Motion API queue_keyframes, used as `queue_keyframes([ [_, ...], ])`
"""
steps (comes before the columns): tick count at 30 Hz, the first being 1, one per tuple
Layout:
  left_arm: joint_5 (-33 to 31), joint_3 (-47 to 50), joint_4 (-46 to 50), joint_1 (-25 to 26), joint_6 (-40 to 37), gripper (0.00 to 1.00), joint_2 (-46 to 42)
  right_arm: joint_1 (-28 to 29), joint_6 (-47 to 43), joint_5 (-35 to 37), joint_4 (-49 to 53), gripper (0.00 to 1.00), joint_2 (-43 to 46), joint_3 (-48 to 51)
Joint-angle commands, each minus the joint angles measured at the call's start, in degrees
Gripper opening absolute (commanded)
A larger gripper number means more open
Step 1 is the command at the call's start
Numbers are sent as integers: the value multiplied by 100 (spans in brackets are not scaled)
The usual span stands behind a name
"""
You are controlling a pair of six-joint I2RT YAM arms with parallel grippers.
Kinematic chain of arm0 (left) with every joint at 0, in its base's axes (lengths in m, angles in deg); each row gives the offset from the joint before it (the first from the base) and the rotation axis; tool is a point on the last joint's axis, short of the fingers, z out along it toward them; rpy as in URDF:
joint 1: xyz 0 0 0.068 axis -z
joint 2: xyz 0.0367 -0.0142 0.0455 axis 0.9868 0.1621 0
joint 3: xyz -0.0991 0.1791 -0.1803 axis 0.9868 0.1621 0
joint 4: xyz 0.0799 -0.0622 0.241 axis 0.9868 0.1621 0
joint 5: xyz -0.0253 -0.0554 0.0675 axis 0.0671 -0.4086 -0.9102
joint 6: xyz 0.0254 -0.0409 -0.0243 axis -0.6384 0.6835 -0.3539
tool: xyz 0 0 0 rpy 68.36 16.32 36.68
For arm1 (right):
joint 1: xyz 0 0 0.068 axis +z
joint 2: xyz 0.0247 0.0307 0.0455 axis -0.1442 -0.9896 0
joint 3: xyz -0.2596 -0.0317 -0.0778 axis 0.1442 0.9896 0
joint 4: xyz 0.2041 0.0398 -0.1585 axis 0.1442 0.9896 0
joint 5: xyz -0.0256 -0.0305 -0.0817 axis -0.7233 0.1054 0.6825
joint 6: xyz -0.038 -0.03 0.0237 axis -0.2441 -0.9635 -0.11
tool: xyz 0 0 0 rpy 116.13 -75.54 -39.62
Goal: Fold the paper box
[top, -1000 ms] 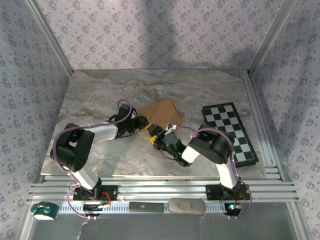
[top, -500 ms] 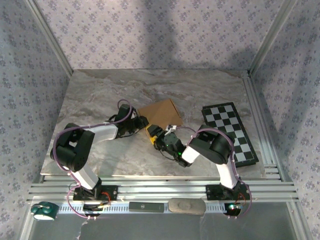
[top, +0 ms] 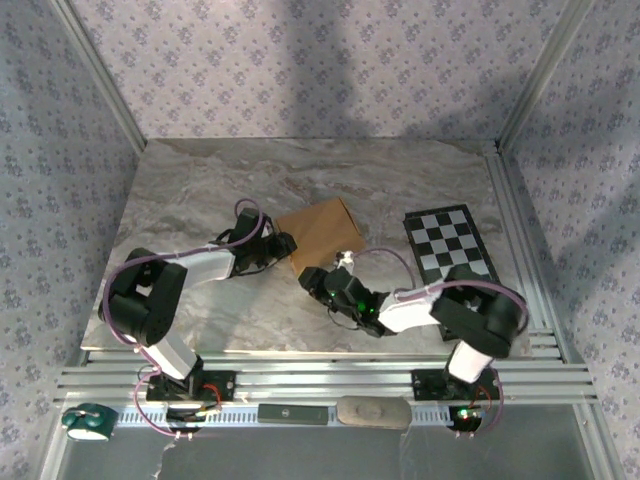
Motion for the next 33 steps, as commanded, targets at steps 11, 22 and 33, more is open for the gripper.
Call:
queue_keyframes([
  [11, -364, -106, 787, 0, -320, 47, -904, -1538, -4220, 273, 3715, 39, 1900, -707],
  [22, -472, 33, 1369, 902, -375, 47, -1318, -4262, -5224, -2886, 5311, 49, 440, -2486],
  [33, -1003, -18, 1611, 1334, -747, 40, -938, -4069, -5415, -3046, 5187, 46, -402, -2917],
])
